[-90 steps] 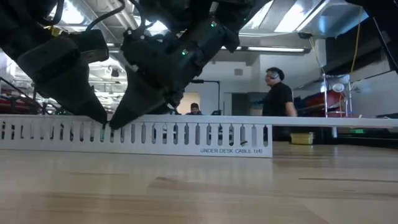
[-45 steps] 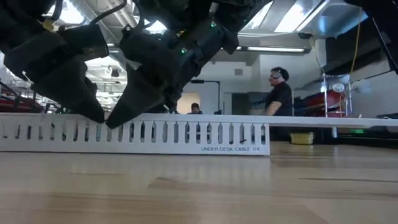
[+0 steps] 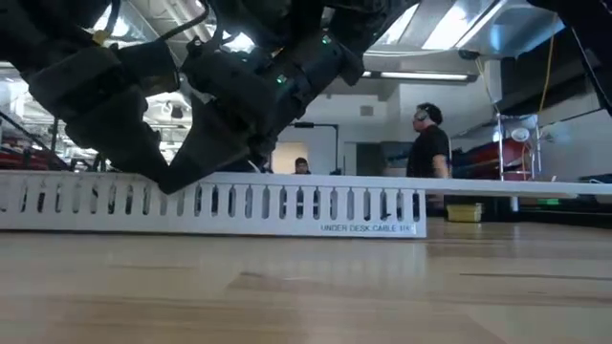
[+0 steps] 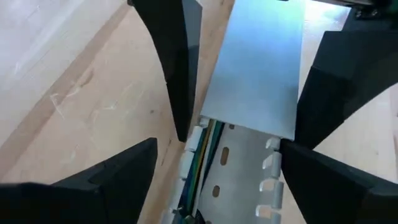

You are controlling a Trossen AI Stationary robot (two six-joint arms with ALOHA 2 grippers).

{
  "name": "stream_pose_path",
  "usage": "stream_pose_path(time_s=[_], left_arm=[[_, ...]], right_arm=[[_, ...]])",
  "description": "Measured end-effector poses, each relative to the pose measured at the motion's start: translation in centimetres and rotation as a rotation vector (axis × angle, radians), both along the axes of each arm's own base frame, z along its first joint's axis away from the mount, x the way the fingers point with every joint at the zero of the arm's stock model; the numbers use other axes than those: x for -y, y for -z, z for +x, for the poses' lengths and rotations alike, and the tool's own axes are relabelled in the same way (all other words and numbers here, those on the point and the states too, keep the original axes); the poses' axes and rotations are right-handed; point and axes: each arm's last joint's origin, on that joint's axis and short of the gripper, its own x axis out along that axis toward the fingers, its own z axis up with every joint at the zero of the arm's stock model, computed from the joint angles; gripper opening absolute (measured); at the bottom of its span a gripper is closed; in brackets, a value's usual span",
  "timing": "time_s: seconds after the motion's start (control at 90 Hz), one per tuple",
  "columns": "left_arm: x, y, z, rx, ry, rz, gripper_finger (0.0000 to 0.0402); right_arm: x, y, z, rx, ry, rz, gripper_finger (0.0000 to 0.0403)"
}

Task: Ziptie cables
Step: Close the white cable duct

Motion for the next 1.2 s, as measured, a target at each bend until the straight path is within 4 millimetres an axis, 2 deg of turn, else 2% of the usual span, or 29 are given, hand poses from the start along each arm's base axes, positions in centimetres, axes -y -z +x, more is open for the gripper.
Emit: stream_pose_path(time_s=[0.5,1.2], left_arm=[[-0.2,-3.1,-1.4,0.043,0.088,0.002,0.0306],[-0.8,-3.1,-1.1,0.050,0.064,0.015,0.0306]], right_arm=[[0.0,0.0,0.0,0.002,-0.009,-0.019,0.0275],[0.0,0.0,0.0,0.004,-0.018,-0.021,0.0275]])
